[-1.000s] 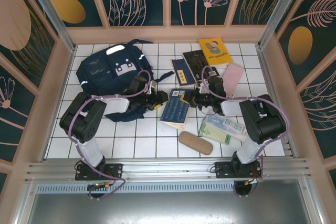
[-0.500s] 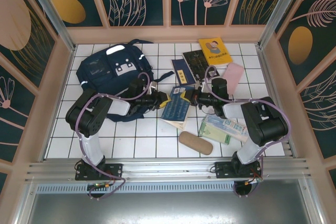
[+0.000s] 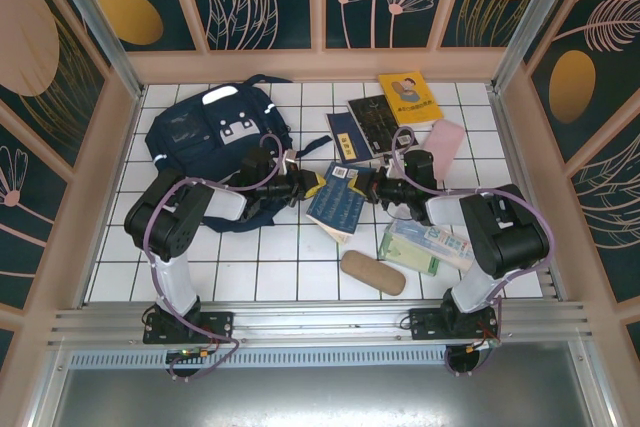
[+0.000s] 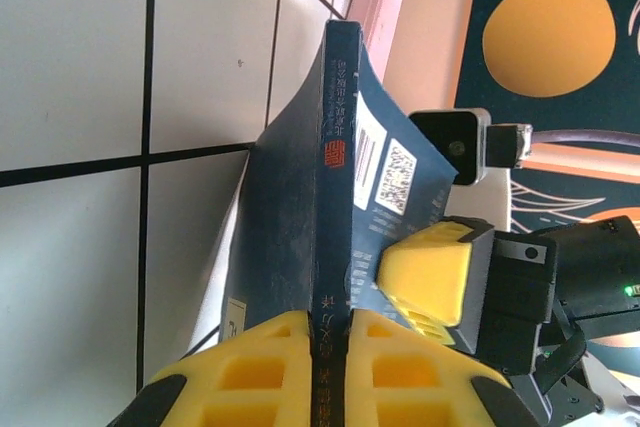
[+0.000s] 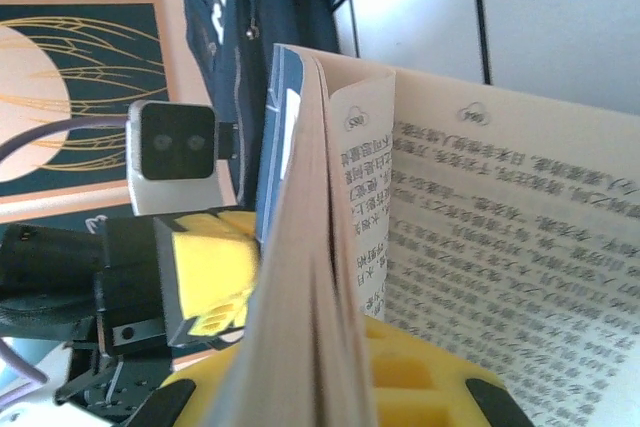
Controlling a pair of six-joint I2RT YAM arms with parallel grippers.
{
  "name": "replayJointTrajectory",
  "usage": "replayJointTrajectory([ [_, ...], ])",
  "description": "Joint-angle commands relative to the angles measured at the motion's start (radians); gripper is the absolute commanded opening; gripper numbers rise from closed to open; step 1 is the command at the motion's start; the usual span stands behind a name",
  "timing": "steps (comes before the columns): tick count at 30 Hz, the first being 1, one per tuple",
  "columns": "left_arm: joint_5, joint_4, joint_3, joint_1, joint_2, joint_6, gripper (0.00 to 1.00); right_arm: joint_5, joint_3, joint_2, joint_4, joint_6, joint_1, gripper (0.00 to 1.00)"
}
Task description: Pack books, pencil case, and school supplies into a backpack
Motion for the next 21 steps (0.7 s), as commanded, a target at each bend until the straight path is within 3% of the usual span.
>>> replayJointTrajectory([
  [1,0.027,0.032,0.024,-0.022,-0.062,0.027,0.0,0.008,0.016,-0.024,-0.05,-0.057,0.017,0.05],
  [3,0.019,0.007,0.032,-0.021,-0.078,0.043,0.0,0.034,0.025,-0.032,-0.101,-0.08,0.018,0.19],
  [6,0.005,-0.054,0.05,-0.021,-0.102,0.08,0.0,0.081,0.038,-0.042,-0.183,-0.119,0.019,0.5],
  [9,-0.008,-0.075,0.058,-0.019,-0.12,0.086,0.0,0.122,0.046,-0.055,-0.241,-0.144,0.017,0.62],
  [15,-0.031,-0.091,0.074,-0.003,-0.162,0.062,0.0,0.157,0.037,-0.091,-0.276,-0.145,0.017,0.77],
  [16,-0.032,-0.091,0.078,-0.001,-0.199,0.055,0.0,0.138,0.021,-0.098,-0.231,-0.121,0.014,0.79],
  [18,-0.037,-0.092,0.087,0.0,-0.221,0.045,0.0,0.108,-0.03,-0.122,-0.104,-0.03,0.006,0.98],
  [21,-0.046,-0.102,0.102,0.001,-0.253,0.032,0.0,0.049,-0.085,-0.134,0.128,0.113,-0.005,0.99],
])
